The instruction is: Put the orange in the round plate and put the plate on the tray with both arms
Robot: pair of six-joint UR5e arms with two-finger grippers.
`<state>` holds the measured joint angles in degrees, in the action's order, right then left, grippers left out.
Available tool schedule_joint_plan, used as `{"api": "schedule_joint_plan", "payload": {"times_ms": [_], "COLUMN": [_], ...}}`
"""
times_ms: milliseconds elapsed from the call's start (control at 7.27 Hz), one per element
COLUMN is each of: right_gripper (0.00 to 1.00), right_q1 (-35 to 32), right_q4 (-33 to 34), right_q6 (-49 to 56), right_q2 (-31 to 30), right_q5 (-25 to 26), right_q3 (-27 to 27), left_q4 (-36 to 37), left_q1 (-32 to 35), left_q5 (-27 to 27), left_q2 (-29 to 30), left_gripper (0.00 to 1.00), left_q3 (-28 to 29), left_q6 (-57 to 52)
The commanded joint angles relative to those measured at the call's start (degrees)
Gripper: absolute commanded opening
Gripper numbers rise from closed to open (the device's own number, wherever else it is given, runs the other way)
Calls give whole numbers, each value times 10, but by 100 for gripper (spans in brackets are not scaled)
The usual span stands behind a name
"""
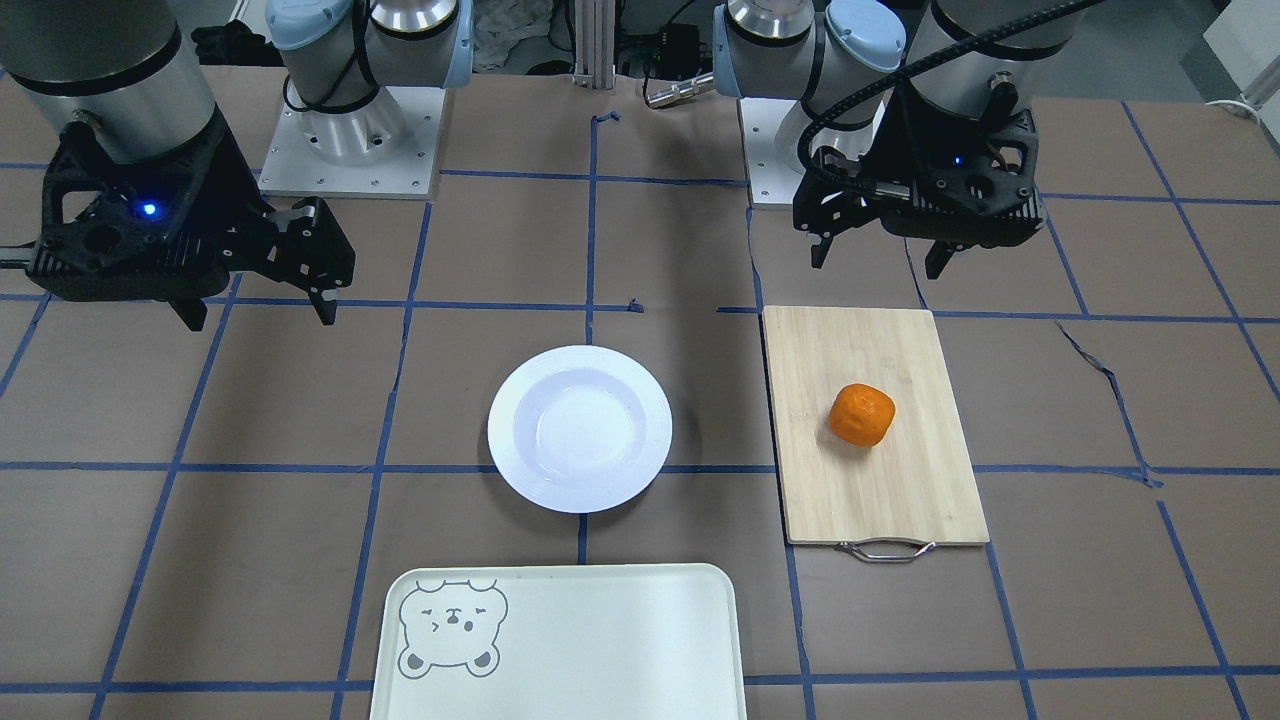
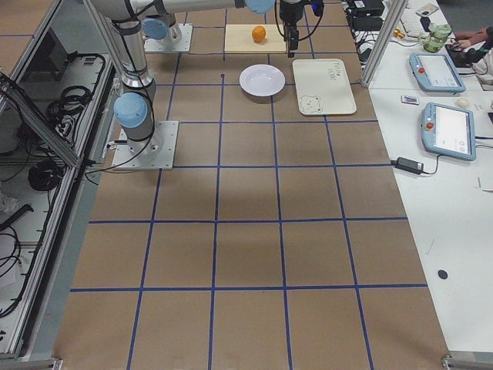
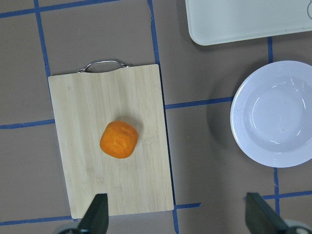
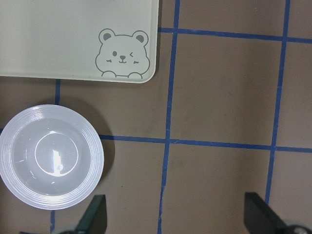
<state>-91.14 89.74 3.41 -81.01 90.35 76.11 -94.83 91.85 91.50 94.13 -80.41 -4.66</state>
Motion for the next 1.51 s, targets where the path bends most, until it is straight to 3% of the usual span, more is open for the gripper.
{"api": "schedule_joint_plan", "payload": {"times_ms": [0, 1376], "right_gripper": [100, 100], "right_q1": [0, 0], "right_q4": [0, 0], "right_q6": [0, -10], "right_q2": [1, 0], "right_q5": [0, -6], "right_q3": [0, 1], "left_q4": [0, 4], "left_q1": [0, -6], "left_q5": [1, 4], "left_q2": [0, 12], "left_gripper": [100, 100], "left_q3": [0, -2], "left_q6": [0, -2]}}
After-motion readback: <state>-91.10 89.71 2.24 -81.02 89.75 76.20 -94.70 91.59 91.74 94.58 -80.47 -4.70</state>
